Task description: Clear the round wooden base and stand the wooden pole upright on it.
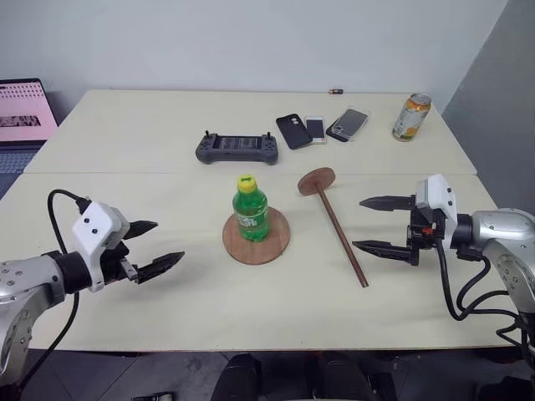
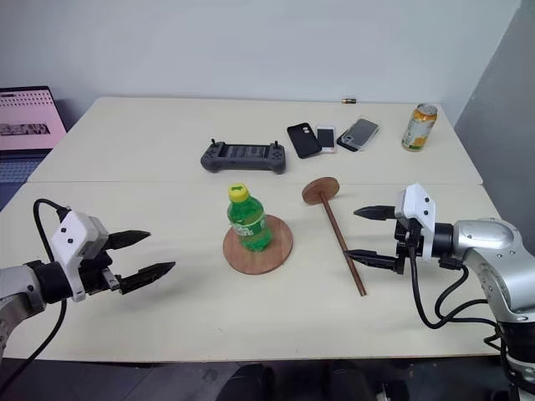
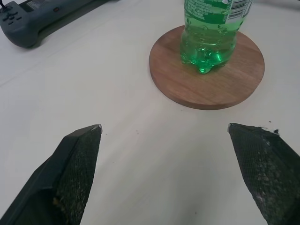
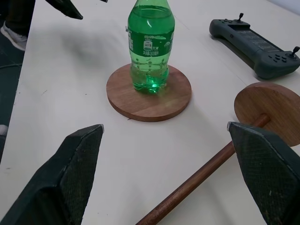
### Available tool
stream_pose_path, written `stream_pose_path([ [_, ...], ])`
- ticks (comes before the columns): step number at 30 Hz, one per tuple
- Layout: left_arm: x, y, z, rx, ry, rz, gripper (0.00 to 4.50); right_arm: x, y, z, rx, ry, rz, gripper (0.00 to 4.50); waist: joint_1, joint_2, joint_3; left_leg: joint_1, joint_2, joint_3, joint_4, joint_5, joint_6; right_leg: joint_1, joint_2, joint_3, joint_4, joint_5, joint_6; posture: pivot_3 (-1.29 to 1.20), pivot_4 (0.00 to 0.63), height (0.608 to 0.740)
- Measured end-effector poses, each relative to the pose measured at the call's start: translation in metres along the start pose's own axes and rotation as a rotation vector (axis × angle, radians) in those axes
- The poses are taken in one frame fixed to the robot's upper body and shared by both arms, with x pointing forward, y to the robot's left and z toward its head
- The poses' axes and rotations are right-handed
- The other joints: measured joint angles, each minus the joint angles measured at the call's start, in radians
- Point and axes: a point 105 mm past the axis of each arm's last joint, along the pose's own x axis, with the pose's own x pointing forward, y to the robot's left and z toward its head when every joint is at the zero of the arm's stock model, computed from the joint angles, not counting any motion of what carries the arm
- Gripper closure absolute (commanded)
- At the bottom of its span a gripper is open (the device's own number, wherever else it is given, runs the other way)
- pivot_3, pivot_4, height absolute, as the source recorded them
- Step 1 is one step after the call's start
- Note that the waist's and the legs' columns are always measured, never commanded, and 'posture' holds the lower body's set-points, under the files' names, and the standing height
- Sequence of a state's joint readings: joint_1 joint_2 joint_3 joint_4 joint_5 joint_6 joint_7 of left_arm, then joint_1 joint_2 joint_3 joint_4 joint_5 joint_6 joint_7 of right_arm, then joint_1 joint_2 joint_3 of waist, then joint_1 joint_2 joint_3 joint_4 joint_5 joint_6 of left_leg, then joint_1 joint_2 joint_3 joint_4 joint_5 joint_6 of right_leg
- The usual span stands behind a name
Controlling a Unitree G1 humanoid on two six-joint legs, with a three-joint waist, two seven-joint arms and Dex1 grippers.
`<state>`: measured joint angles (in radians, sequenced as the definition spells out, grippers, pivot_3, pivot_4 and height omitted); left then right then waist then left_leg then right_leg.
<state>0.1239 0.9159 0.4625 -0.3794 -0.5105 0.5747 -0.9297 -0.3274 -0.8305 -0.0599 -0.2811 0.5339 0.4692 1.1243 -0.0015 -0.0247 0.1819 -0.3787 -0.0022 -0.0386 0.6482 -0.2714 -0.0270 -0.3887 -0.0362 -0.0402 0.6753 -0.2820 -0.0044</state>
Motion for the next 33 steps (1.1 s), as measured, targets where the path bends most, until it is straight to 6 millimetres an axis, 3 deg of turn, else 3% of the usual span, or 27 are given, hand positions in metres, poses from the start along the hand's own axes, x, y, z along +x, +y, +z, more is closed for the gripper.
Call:
stream_pose_path([
  [18,-0.001,-0.002,0.014,0.081,-0.067,-0.037,0.00,0.000,0.001,0.002,0.021,-0.017,0.004,0.05,-0.001,0.000,0.000,0.000,0.000,0.000,0.000,0.000,0.000,0.000,0.000,0.000,0.000,0.000,0.000,0.00,0.150,0.740],
  [24,-0.002,0.001,0.010,0.062,-0.051,-0.027,0.00,0.001,-0.002,0.011,0.004,-0.034,-0.002,0.05,-0.001,0.000,0.000,0.000,0.000,0.000,0.000,0.000,0.000,0.000,0.000,0.000,0.000,0.000,0.000,0.00,0.150,0.740],
  [28,-0.002,-0.001,0.010,0.059,-0.051,-0.040,0.00,0.004,-0.005,0.019,0.018,-0.066,-0.006,0.05,-0.001,0.000,0.000,0.000,0.000,0.000,0.000,0.000,0.000,0.000,0.000,0.000,0.000,0.000,0.000,0.00,0.150,0.740],
  [33,-0.003,-0.008,0.015,0.069,-0.052,-0.080,0.00,0.015,-0.007,0.050,-0.001,-0.169,0.012,0.05,-0.002,0.000,0.000,0.000,0.000,0.000,0.000,0.000,0.000,-0.001,0.000,0.000,0.001,0.000,0.000,0.00,0.150,0.740],
])
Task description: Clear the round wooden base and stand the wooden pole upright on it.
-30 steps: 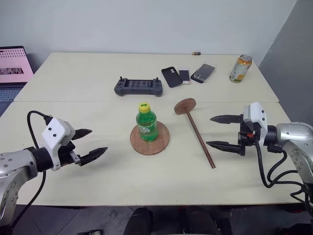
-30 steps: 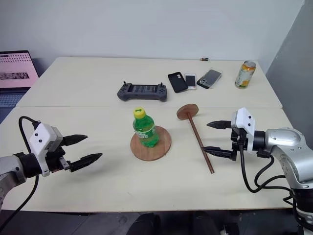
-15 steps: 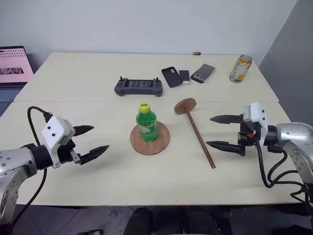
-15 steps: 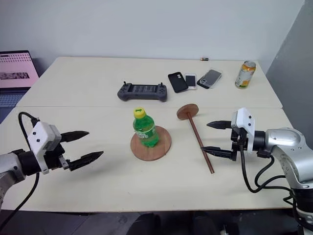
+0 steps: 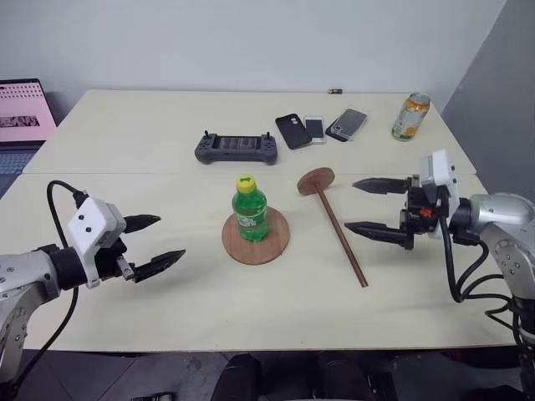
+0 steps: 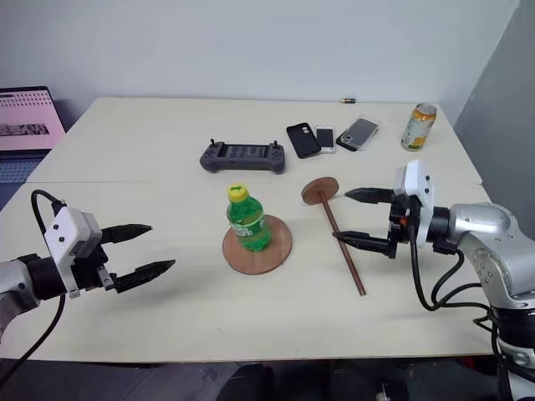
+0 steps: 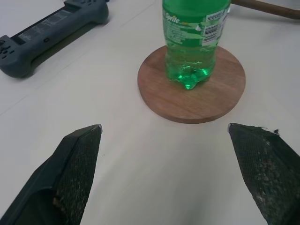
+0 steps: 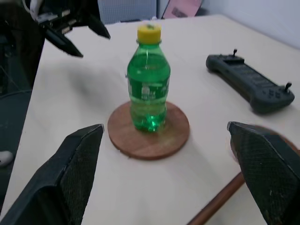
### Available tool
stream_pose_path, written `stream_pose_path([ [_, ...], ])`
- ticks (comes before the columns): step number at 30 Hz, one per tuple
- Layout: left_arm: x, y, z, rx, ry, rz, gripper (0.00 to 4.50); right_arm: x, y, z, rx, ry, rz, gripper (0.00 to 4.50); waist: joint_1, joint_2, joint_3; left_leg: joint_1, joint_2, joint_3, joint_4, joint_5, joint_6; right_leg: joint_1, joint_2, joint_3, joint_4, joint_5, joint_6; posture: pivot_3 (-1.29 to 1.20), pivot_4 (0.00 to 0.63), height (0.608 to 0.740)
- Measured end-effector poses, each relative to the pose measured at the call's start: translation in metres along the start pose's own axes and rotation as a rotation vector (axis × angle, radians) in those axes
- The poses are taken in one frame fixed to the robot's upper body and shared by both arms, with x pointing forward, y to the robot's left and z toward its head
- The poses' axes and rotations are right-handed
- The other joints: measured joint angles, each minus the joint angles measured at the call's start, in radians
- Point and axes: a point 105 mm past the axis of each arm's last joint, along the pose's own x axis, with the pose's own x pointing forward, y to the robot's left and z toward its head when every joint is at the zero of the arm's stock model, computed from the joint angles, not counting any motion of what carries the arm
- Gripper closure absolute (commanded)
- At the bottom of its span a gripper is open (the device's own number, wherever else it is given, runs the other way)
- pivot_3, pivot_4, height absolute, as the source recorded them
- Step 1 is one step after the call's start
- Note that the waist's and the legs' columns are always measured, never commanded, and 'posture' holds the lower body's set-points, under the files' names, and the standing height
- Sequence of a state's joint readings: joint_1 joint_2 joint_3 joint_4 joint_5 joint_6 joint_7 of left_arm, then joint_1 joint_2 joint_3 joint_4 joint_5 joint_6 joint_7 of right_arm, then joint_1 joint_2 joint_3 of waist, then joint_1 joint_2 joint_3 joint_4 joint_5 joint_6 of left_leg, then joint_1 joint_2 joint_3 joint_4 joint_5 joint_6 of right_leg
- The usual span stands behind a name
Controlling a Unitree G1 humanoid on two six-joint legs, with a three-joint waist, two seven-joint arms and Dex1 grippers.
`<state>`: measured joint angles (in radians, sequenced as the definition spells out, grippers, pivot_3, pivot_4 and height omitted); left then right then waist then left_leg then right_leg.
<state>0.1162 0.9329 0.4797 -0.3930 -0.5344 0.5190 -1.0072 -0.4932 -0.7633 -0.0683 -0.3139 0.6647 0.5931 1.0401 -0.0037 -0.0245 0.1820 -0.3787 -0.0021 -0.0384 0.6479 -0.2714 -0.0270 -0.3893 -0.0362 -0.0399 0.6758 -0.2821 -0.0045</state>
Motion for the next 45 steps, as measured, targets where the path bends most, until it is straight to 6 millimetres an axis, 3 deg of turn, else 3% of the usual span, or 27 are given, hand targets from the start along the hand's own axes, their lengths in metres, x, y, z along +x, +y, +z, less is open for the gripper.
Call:
stream_pose_path([
  [2,0.000,-0.004,0.001,-0.001,0.001,-0.026,0.00,0.010,0.003,0.016,-0.032,-0.062,0.023,0.05,-0.001,0.000,0.000,0.000,0.000,0.000,0.000,0.000,0.000,0.000,0.000,0.000,0.000,0.000,0.000,0.00,0.150,0.740],
  [5,0.002,-0.006,0.003,0.006,-0.003,-0.039,0.00,0.028,0.011,0.025,-0.024,-0.112,0.071,0.05,0.001,0.000,0.000,0.000,0.000,0.000,0.000,0.000,0.000,0.000,0.000,0.000,0.000,0.000,0.000,0.00,0.150,0.740],
  [12,0.010,-0.006,0.012,0.033,-0.029,-0.057,0.00,0.095,0.015,0.019,0.002,-0.098,0.068,0.05,-0.005,0.000,0.000,0.000,0.000,0.000,0.000,0.000,0.000,-0.001,0.000,0.000,0.002,0.000,-0.001,0.00,0.150,0.740],
  [14,0.011,-0.007,0.011,0.033,-0.026,-0.063,0.00,0.110,0.008,0.013,0.022,-0.089,0.028,0.05,-0.005,0.000,0.000,-0.001,0.000,0.000,0.000,0.000,0.000,-0.002,0.000,0.000,0.002,0.000,-0.001,0.00,0.150,0.740],
  [18,0.012,-0.008,0.011,0.032,-0.024,-0.064,0.00,0.121,0.000,0.000,0.065,-0.075,-0.024,0.05,-0.001,0.000,0.000,-0.001,0.000,0.000,0.000,0.000,0.000,-0.002,0.000,0.000,0.001,0.000,-0.001,0.00,0.150,0.740],
  [36,0.012,-0.009,0.009,0.040,-0.013,-0.065,0.00,0.159,0.008,-0.004,0.157,-0.074,0.024,0.05,-0.006,0.000,0.000,-0.001,0.000,0.000,0.000,0.000,0.000,-0.003,0.000,0.001,0.003,0.000,-0.001,0.00,0.150,0.740],
  [39,0.012,-0.009,0.009,0.043,-0.011,-0.066,0.00,0.161,0.008,-0.004,0.161,-0.078,0.018,0.54,-0.008,0.000,0.000,-0.001,0.000,0.000,0.000,0.000,0.000,-0.004,0.000,0.001,0.003,0.000,-0.001,0.00,0.150,0.740],
  [45,0.014,-0.010,0.009,0.046,-0.014,-0.072,0.00,0.163,0.010,-0.004,0.170,-0.084,0.027,2.04,-0.011,0.000,0.000,-0.001,0.000,0.000,0.000,0.000,0.000,-0.004,0.000,0.001,0.003,0.000,-0.001,0.00,0.150,0.740],
])
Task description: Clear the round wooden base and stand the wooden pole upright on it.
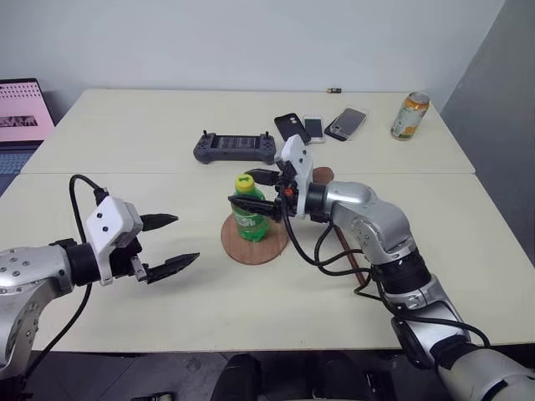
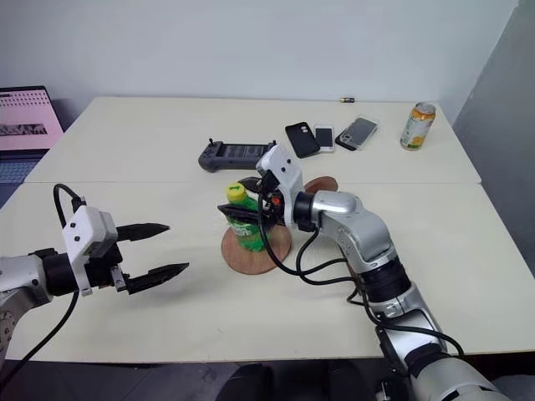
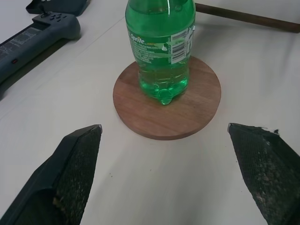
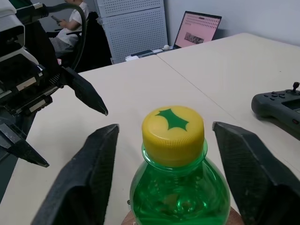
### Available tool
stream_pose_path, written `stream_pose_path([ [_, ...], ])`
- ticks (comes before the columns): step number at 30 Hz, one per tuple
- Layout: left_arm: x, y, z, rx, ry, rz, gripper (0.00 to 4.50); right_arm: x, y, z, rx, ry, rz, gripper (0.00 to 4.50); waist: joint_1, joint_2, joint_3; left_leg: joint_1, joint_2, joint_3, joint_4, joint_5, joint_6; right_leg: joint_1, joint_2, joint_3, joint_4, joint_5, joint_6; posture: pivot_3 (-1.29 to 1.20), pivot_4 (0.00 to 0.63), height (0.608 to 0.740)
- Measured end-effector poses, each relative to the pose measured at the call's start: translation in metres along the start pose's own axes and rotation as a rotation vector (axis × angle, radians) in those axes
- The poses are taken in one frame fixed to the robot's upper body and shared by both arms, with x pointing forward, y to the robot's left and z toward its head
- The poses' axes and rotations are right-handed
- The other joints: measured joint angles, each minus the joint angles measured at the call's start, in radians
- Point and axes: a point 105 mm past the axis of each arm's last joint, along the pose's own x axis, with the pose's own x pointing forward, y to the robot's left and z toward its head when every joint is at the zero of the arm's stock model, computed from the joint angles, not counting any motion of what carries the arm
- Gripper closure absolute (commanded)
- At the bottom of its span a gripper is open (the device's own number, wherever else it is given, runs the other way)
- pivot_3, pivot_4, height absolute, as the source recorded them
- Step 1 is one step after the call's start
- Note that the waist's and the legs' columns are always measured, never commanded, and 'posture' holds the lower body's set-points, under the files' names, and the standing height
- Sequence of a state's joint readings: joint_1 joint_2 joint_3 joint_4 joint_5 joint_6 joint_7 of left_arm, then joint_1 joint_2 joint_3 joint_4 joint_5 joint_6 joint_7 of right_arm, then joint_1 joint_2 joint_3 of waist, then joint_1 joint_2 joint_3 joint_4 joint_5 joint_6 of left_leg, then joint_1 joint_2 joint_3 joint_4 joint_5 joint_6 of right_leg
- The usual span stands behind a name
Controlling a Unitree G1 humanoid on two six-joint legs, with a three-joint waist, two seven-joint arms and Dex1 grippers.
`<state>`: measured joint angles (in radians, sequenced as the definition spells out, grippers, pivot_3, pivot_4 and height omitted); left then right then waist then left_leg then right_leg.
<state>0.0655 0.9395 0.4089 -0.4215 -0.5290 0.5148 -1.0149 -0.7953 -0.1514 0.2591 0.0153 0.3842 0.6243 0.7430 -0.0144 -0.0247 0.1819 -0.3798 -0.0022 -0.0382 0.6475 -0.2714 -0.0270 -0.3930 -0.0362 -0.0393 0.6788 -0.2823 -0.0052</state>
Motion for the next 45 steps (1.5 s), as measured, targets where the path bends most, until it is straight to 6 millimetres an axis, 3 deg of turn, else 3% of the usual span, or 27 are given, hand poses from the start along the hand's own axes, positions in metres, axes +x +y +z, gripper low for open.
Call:
stream_pose_path([
  [4,0.001,0.000,0.000,0.000,-0.002,-0.003,0.00,0.000,0.000,-0.001,0.000,0.004,0.004,2.92,-0.003,0.000,0.000,0.000,0.000,0.000,0.000,0.000,0.000,0.000,0.000,0.000,0.000,0.000,0.000,0.00,0.150,0.740],
  [6,0.001,0.000,0.001,0.000,-0.008,-0.002,0.00,-0.001,0.000,0.000,-0.008,0.008,0.003,3.14,-0.004,0.000,0.000,0.000,0.000,0.000,0.000,0.000,0.000,0.000,0.000,0.000,0.000,0.000,0.000,0.00,0.150,0.740],
  [15,0.004,0.001,0.009,0.001,-0.058,0.005,0.00,-0.003,0.004,0.003,-0.041,0.012,0.024,3.14,-0.006,0.000,0.000,-0.002,0.000,0.000,0.000,0.000,0.000,-0.002,0.000,0.000,0.000,0.000,0.000,0.00,0.150,0.740],
  [21,0.009,-0.003,0.028,0.010,-0.136,-0.015,0.00,-0.019,0.004,0.025,-0.054,-0.050,0.013,3.14,-0.007,0.000,0.000,-0.003,0.000,0.000,0.000,0.000,0.000,-0.002,0.000,0.000,0.000,0.000,0.000,0.00,0.150,0.740],
  [24,0.016,-0.004,0.046,0.019,-0.211,-0.036,0.00,-0.037,-0.001,0.041,-0.018,-0.091,0.000,3.14,0.001,0.000,0.000,-0.004,0.000,-0.001,0.001,0.000,0.000,-0.003,0.000,-0.001,0.001,0.000,0.000,0.00,0.150,0.740],
  [28,0.037,-0.014,0.074,0.044,-0.317,-0.122,0.00,-0.086,-0.016,0.076,-0.065,-0.142,-0.106,3.14,0.014,0.000,0.000,-0.005,-0.002,0.000,0.002,0.000,0.000,-0.002,-0.001,0.000,-0.001,0.000,0.000,0.00,0.150,0.740],
  [34,0.058,-0.029,0.090,0.055,-0.371,-0.233,0.00,-0.149,-0.050,0.090,-0.088,-0.126,-0.374,3.14,0.006,0.000,0.001,-0.004,-0.001,0.002,0.001,0.000,0.000,-0.003,0.000,0.002,0.000,0.000,0.000,0.00,0.150,0.740],
  [37,0.069,-0.034,0.098,0.067,-0.401,-0.278,0.00,-0.178,-0.066,0.083,-0.111,-0.066,-0.498,3.14,0.011,0.000,0.000,-0.004,-0.001,0.002,0.001,0.000,0.001,-0.002,0.000,0.001,0.000,0.000,0.000,0.00,0.150,0.740],
  [38,0.077,-0.038,0.102,0.073,-0.417,-0.303,0.00,-0.197,-0.077,0.073,-0.119,-0.019,-0.573,3.14,0.015,0.000,0.000,-0.004,-0.003,0.003,0.001,0.000,0.001,-0.001,-0.001,0.001,0.000,0.000,0.000,0.00,0.150,0.740],
  [42,0.094,-0.042,0.106,0.076,-0.434,-0.331,0.00,-0.240,-0.106,0.030,-0.061,0.090,-0.754,3.14,0.010,-0.001,0.001,-0.004,-0.002,0.008,0.002,0.001,0.001,-0.003,-0.001,0.005,0.000,0.000,0.000,0.00,0.150,0.740],
  [45,0.098,-0.045,0.110,0.094,-0.445,-0.344,0.00,-0.253,-0.115,0.015,-0.037,0.116,-0.800,3.14,0.003,0.000,0.001,-0.003,-0.001,0.010,0.001,0.001,0.001,-0.004,-0.001,0.007,0.001,0.000,0.000,0.00,0.150,0.740],
])
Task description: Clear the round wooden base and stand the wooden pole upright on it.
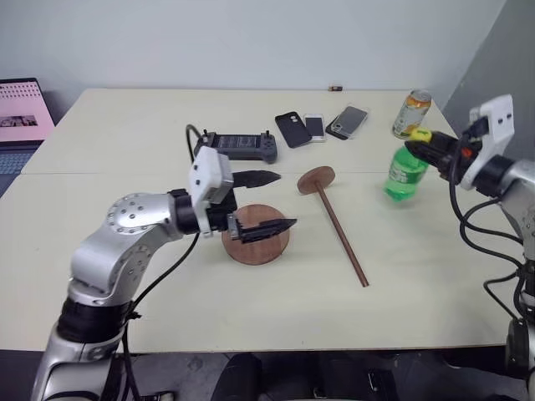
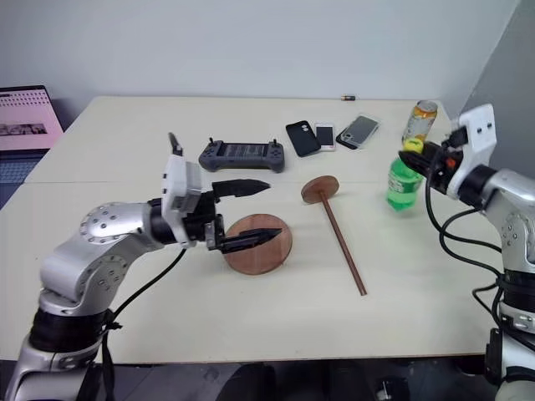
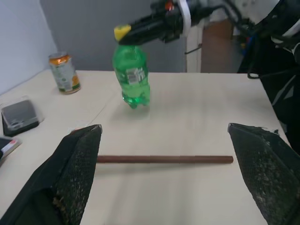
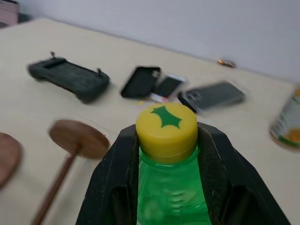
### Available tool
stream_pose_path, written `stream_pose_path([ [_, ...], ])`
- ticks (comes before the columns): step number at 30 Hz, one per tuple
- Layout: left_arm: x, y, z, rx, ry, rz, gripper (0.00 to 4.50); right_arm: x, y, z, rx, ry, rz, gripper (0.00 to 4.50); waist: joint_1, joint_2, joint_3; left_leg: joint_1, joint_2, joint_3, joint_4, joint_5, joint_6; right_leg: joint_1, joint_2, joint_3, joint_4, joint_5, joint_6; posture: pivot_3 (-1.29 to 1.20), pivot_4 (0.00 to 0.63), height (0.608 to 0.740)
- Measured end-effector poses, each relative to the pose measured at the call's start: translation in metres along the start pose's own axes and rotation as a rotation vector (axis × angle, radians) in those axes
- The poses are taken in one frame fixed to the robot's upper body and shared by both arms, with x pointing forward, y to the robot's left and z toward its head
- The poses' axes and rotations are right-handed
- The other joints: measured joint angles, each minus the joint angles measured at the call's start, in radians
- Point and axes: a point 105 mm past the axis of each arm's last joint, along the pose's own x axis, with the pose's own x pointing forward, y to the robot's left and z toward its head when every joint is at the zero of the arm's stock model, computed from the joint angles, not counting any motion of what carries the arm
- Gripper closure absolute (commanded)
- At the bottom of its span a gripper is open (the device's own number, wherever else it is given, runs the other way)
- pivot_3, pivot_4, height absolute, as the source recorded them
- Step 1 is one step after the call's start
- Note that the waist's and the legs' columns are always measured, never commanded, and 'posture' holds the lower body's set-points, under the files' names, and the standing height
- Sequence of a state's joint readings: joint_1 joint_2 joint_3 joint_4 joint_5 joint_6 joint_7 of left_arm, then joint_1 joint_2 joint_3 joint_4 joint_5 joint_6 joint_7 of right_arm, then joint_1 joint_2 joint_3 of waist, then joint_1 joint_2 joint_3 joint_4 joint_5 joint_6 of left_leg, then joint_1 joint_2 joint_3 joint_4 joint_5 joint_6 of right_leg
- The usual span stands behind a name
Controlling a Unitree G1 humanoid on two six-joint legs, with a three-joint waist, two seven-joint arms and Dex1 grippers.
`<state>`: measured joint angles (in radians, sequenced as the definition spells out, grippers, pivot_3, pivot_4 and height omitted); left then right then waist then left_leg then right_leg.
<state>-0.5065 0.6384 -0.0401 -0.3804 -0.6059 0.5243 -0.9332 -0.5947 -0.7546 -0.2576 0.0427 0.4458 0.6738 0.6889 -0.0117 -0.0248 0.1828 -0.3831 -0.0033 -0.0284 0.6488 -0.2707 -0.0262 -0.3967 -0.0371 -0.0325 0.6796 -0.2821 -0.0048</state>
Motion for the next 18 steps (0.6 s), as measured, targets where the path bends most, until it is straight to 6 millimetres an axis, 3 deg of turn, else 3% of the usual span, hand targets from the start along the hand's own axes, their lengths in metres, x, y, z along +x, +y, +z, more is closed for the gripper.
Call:
stream_pose_path([
  [8,0.010,-0.001,-0.005,0.004,-0.007,-0.028,0.00,-0.004,-0.026,-0.022,0.029,0.025,-0.090,3.14,-0.008,0.000,0.000,0.000,0.001,0.000,0.000,0.000,0.000,0.000,0.001,0.000,0.000,0.000,0.000,0.00,0.150,0.740],
  [12,0.011,-0.002,-0.006,0.004,-0.002,-0.032,0.00,-0.007,-0.032,-0.023,0.044,0.017,-0.115,3.14,-0.008,0.000,0.000,0.000,0.001,0.001,0.000,0.000,0.000,0.000,0.001,0.000,0.000,0.000,0.000,0.00,0.150,0.740],
  [13,0.011,-0.002,-0.006,0.005,0.000,-0.034,0.00,-0.007,-0.033,-0.023,0.044,0.016,-0.116,2.44,-0.008,0.000,0.000,0.000,0.001,0.001,0.000,0.000,0.000,0.000,0.001,0.000,0.000,0.000,0.000,0.00,0.150,0.740],
  [18,0.012,-0.004,-0.008,0.009,0.012,-0.046,0.00,-0.010,-0.035,-0.020,0.052,-0.005,-0.122,1.18,-0.008,0.000,0.000,0.001,0.001,0.001,0.000,0.000,0.000,0.001,0.001,0.000,0.000,0.000,0.000,0.00,0.150,0.740],
])
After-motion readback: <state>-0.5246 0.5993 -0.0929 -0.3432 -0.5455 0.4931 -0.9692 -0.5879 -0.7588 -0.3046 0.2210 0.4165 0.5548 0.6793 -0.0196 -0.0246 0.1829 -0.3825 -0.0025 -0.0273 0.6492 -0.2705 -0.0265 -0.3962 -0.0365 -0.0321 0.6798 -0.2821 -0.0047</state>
